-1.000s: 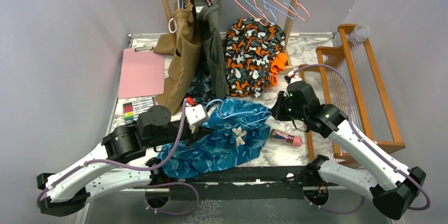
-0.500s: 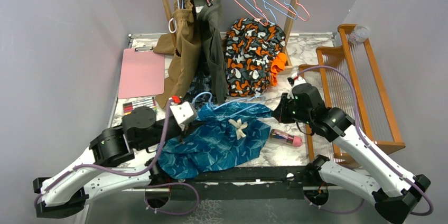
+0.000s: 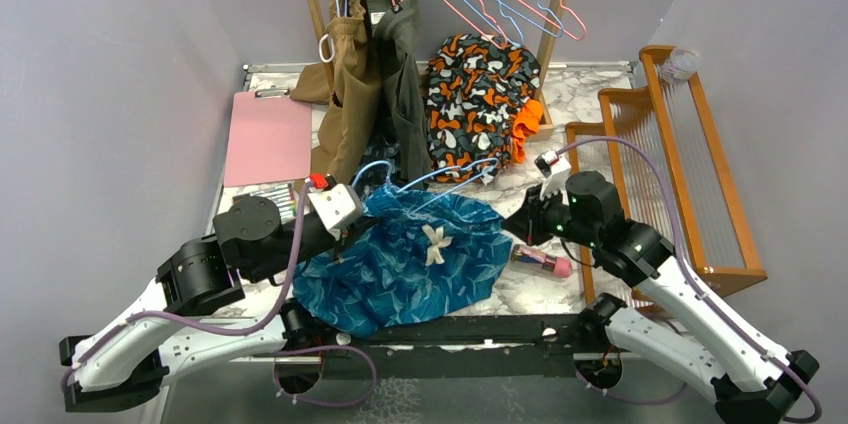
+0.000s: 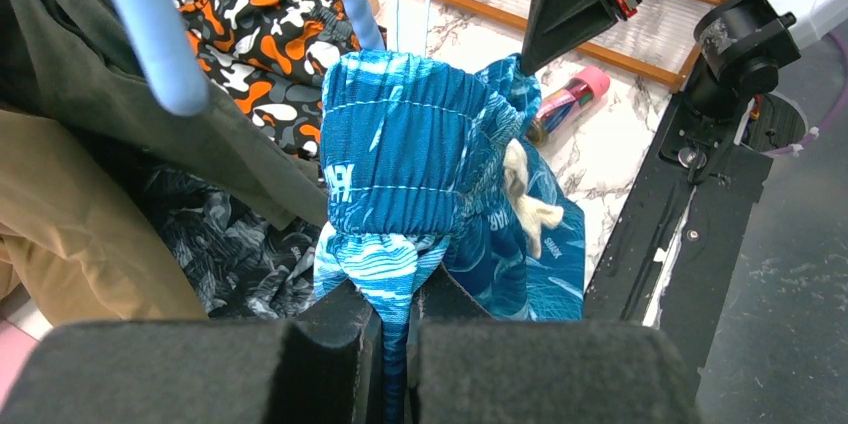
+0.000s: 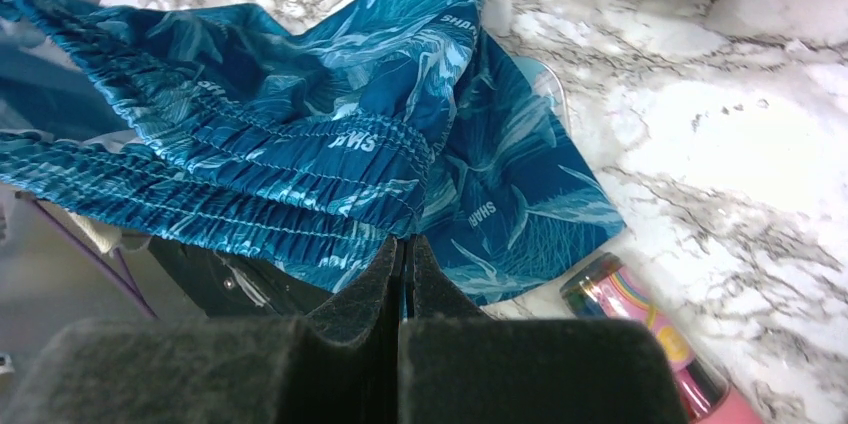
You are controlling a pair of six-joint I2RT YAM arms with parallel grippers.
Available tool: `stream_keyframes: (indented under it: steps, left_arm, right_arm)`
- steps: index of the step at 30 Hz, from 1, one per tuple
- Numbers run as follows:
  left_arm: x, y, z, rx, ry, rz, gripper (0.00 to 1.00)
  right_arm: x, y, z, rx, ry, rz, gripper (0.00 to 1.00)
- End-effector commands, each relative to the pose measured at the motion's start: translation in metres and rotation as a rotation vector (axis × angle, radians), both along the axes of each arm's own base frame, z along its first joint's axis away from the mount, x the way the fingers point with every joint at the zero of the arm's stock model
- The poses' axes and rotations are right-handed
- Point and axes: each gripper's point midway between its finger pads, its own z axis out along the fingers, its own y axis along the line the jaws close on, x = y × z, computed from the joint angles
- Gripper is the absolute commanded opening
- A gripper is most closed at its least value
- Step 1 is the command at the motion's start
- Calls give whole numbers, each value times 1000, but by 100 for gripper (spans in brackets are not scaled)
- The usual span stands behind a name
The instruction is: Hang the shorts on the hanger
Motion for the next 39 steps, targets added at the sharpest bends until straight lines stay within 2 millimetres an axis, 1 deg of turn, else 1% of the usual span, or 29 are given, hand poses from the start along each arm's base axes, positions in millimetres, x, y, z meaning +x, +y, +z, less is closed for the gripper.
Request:
stream_keyframes:
  steps: [1,5,7,10,15,20,22,27,31,33,36,39]
  left_arm:
    - [7,-5,24,-45,-55,11,0]
    - [9,-7,30,-49,-63,12,0]
    - [10,-7,36,-58,-74,18,0]
    - [11,-4,48,-84,-97,29,0]
    - [10,2,76,-150,-141,38,0]
    - [8,7,89,-178,-163,41,0]
    - [8,7,91,-183,-165,41,0]
    - [7,5,91,-183,-159,31,0]
    - [7,1,92,-182,-155,22,0]
    - [7,0,92,-180,-153,18,0]
    - [7,-2,92,-180,-151,14,0]
    - [7,-2,92,-178,-148,15,0]
  right_arm:
    - [0,16,16,75,-138,123,1]
    - [2,20,17,102,-191,144,1]
    - [1,23,16,118,-195,155,2]
    - [0,25,12,134,-189,161,7]
    - [2,27,9,153,-194,149,15]
    - [4,27,15,180,-229,145,21]
    - [2,29,18,195,-245,155,25]
    - [4,30,27,226,-283,156,41]
    - [8,32,29,230,-296,148,51]
    - [10,32,32,237,-306,142,54]
    - [12,36,37,254,-326,152,55]
    - [6,44,40,278,-326,208,55]
